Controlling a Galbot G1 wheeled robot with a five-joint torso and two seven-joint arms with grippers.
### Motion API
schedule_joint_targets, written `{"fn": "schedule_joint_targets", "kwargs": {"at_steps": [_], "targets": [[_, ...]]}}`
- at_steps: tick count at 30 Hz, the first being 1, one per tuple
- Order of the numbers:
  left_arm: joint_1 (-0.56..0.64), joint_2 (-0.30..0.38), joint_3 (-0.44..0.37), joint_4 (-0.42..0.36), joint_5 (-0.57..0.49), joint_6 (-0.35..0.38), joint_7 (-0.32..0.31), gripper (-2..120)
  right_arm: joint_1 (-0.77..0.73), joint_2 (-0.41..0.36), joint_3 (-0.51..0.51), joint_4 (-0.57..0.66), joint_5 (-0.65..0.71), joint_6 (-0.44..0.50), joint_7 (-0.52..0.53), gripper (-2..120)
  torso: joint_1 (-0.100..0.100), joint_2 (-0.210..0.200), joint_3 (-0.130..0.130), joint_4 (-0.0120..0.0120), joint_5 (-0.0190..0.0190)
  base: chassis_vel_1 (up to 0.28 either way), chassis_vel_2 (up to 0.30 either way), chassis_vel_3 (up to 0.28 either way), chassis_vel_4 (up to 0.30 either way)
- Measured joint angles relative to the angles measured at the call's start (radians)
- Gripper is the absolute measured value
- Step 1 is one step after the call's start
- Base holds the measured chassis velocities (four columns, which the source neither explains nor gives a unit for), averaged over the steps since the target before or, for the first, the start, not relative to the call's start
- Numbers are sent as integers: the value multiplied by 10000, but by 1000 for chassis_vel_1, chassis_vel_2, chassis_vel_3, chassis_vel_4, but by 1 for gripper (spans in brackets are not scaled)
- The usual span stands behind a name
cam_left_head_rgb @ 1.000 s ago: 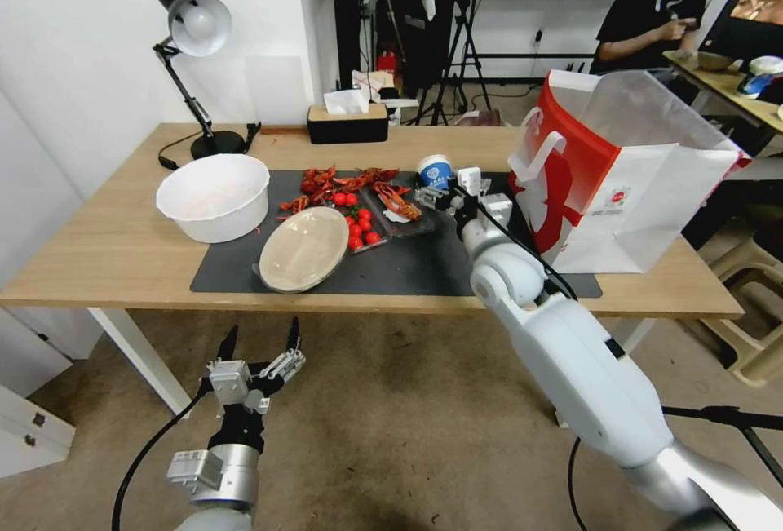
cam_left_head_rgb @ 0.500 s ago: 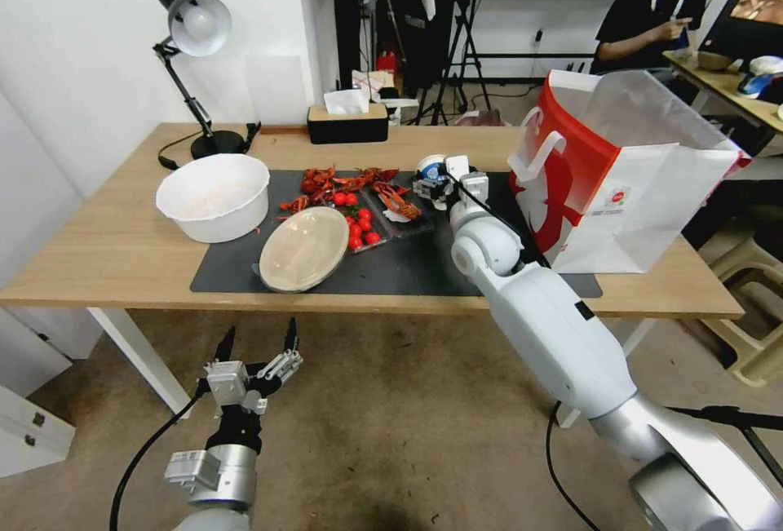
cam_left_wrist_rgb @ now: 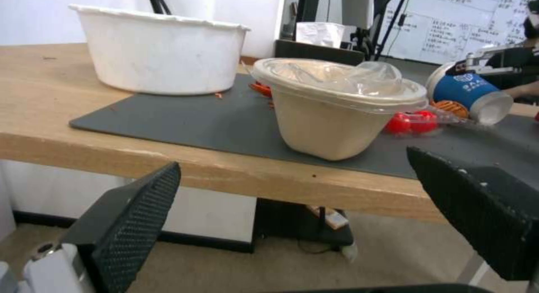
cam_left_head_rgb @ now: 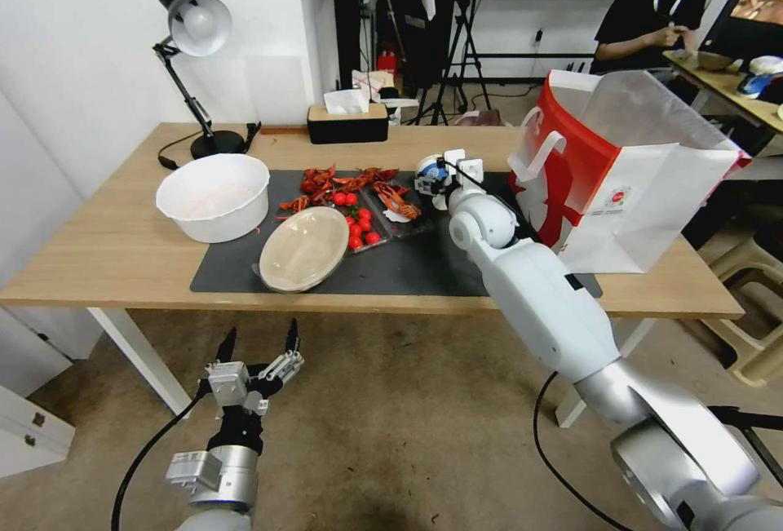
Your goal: Pick up the trash from the table and place it into the takeout bag.
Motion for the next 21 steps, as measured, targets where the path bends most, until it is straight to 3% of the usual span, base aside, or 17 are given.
{"fn": "schedule_joint_targets", "kwargs": {"at_steps": [11, 21], "targets": [[7, 33, -17, 7, -17, 5, -17, 100, 475, 366, 193, -663, -125, -1431, -520, 100, 0, 0, 0, 0, 0, 0, 0, 0, 0], [41, 37, -25, 3, -23, 4, -20, 100, 186, 348, 240, -721, -280, -1609, -440, 100, 0, 0, 0, 0, 1, 0, 0, 0, 0]]}}
